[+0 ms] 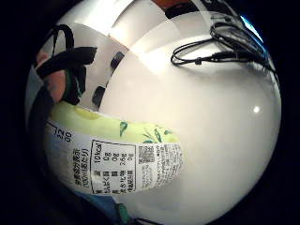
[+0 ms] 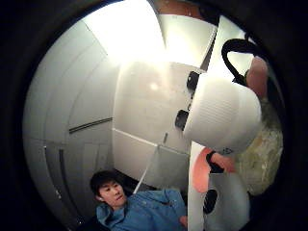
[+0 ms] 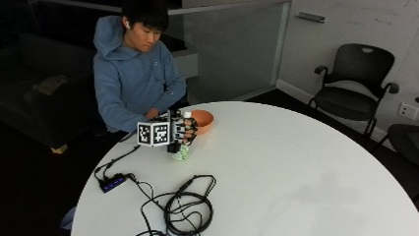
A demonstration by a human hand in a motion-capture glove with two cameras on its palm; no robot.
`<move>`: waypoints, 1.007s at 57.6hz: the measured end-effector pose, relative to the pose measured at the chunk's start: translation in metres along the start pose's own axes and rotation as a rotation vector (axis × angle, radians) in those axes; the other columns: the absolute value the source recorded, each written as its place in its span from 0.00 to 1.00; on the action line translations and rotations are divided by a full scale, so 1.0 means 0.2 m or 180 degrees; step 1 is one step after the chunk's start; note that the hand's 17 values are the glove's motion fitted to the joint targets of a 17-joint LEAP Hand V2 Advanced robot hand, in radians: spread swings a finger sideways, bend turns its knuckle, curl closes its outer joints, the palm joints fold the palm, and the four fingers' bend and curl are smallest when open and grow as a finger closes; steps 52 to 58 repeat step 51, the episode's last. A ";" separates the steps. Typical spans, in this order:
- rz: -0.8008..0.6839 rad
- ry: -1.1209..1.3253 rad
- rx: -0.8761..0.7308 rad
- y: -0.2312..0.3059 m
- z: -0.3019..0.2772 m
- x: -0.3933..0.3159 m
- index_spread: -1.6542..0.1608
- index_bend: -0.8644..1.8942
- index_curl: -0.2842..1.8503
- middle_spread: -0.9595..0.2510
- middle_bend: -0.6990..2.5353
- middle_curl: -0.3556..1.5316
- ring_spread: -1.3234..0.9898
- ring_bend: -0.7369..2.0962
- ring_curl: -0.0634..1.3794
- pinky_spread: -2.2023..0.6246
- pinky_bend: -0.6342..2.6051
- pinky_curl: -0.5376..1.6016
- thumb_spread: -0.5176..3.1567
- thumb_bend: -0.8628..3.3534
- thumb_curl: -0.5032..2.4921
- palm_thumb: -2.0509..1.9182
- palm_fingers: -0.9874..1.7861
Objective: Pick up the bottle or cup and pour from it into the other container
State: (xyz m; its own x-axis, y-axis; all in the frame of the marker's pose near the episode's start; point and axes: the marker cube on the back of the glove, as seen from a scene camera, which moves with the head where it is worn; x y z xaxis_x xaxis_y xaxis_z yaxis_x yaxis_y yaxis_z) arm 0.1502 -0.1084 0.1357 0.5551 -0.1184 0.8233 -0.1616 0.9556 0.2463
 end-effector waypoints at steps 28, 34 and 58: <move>-0.0796 0.2636 -0.1233 0.02 0.15 -0.53 0.86 0.37 0.34 0.79 0.31 0.45 0.52 0.41 0.35 0.73 0.34 0.42 0.19 0.20 0.39 0.78 0.78; -0.1010 0.3312 -0.1439 0.03 0.19 -0.58 0.86 0.37 0.34 0.79 0.31 0.45 0.52 0.41 0.36 0.72 0.34 0.42 0.19 0.20 0.40 0.78 0.78; -0.1665 0.5031 -0.2051 0.10 0.38 -0.65 0.86 0.37 0.34 0.78 0.31 0.46 0.51 0.40 0.36 0.72 0.34 0.43 0.19 0.20 0.40 0.78 0.78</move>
